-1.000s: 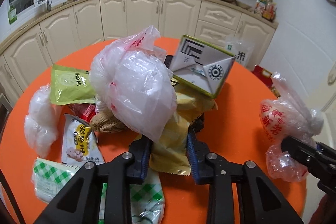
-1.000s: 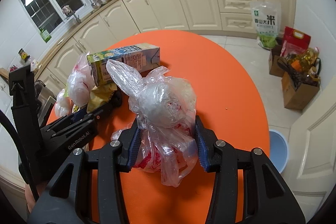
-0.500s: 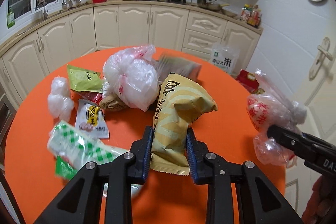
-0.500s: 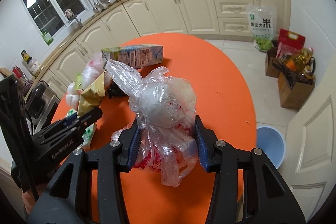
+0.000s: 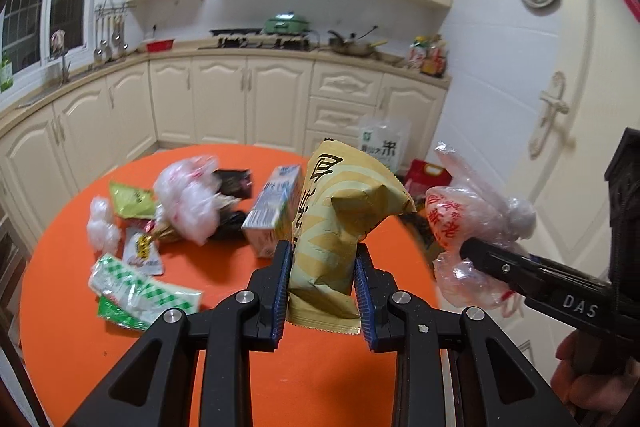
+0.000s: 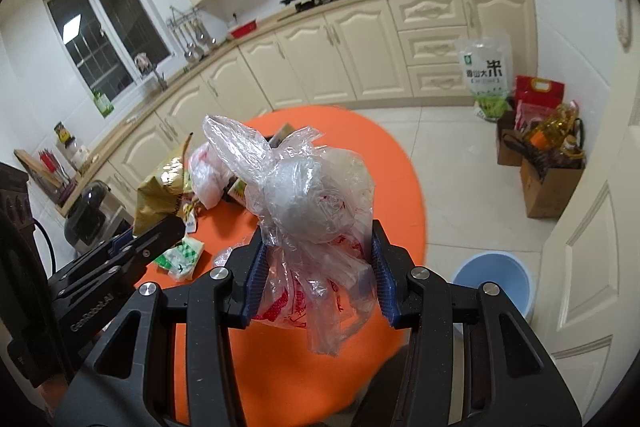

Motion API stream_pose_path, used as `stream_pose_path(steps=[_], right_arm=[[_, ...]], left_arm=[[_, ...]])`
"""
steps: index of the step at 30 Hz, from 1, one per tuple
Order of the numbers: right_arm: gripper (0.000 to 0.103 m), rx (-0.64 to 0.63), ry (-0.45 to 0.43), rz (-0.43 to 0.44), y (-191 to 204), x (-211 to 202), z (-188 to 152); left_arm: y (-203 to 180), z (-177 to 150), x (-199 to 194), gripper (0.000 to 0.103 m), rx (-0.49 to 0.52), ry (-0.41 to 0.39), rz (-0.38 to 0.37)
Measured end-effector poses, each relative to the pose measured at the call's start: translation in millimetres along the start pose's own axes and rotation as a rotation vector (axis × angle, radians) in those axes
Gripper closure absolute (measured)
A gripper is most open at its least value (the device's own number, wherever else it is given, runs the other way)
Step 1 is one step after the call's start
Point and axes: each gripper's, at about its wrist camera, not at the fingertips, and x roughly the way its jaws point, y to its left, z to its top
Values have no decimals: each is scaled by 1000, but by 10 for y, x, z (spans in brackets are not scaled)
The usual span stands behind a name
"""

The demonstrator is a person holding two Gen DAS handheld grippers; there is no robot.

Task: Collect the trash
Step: 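Carry both items to the blue bin and open both grippers above it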

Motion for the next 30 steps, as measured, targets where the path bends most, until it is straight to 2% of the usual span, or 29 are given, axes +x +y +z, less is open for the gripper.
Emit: stream_pose_path(steps=[3, 7, 13, 18, 23, 30], right_arm=[[60, 21, -28, -5, -173, -154, 10], [60, 64, -64, -59, -566, -362, 3], [59, 175, -52, -185, -1376, -455, -62], [59, 256, 18, -249, -2035, -240, -198], [59, 340, 107, -266, -2598, 142, -378], [59, 463, 225, -257, -3325, 779, -675]], left_arm=[[-126, -34, -5, 77, 16, -10, -25], [-407, -60, 87, 77, 44, 1, -84], [-928, -124, 471, 77, 75, 79, -190], [-1294, -289, 1107, 77, 94, 202, -272], [-1572, -501, 1840, 77, 124, 338, -285], [-1720, -830, 3039, 77, 157, 529, -248]])
